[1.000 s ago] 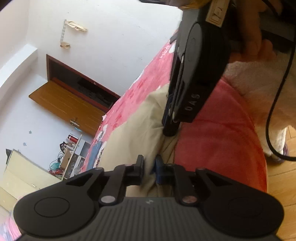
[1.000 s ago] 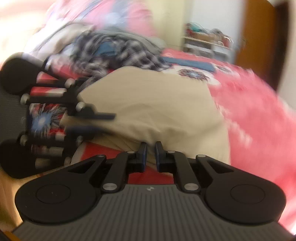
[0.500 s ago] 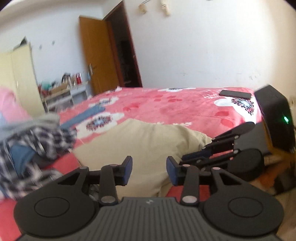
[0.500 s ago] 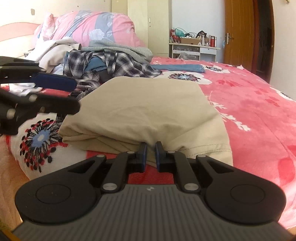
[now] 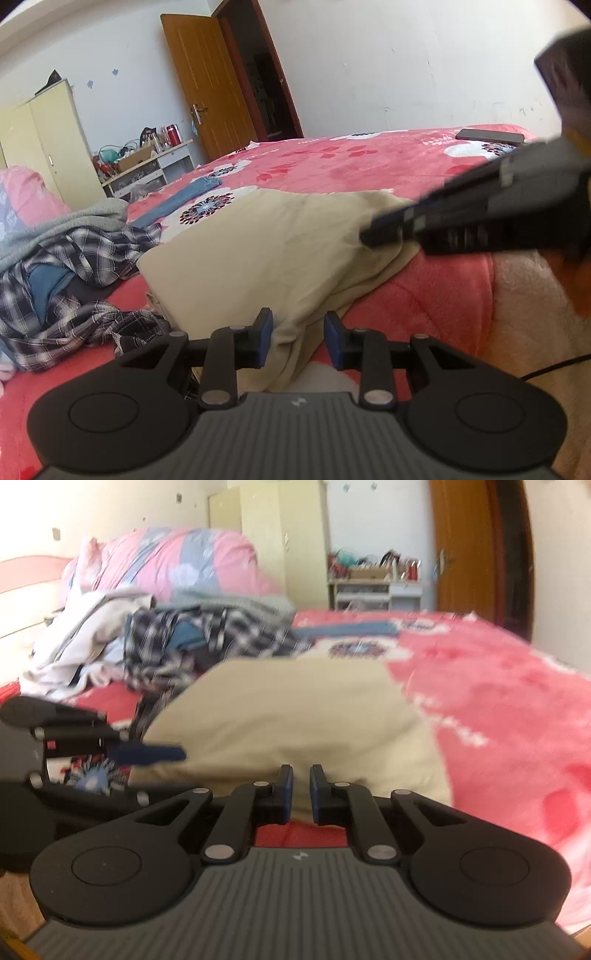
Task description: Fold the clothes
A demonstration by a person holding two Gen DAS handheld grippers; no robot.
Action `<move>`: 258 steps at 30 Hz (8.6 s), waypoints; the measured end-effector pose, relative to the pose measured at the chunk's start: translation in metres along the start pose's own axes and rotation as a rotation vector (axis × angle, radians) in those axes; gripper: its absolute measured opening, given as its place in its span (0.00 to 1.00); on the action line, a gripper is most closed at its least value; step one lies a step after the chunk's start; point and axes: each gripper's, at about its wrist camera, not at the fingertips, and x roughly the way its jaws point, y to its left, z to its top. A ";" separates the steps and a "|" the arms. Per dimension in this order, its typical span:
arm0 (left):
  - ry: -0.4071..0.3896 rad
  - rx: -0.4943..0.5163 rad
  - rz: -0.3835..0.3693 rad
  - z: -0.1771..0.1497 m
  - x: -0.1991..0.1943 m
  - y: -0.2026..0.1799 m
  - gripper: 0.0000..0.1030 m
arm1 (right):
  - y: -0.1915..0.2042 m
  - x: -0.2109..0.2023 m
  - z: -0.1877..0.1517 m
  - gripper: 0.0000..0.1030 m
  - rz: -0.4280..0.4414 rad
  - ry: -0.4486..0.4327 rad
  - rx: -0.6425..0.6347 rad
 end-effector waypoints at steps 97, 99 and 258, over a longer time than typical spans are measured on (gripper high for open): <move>0.010 0.031 -0.013 0.010 0.009 -0.003 0.38 | -0.029 0.025 0.015 0.11 -0.091 -0.026 0.023; 0.010 0.032 -0.012 0.010 0.009 -0.003 0.38 | -0.029 0.025 0.015 0.11 -0.091 -0.026 0.024; 0.253 -0.429 0.125 0.064 0.099 0.094 0.40 | -0.056 0.171 0.139 0.23 0.066 0.237 0.107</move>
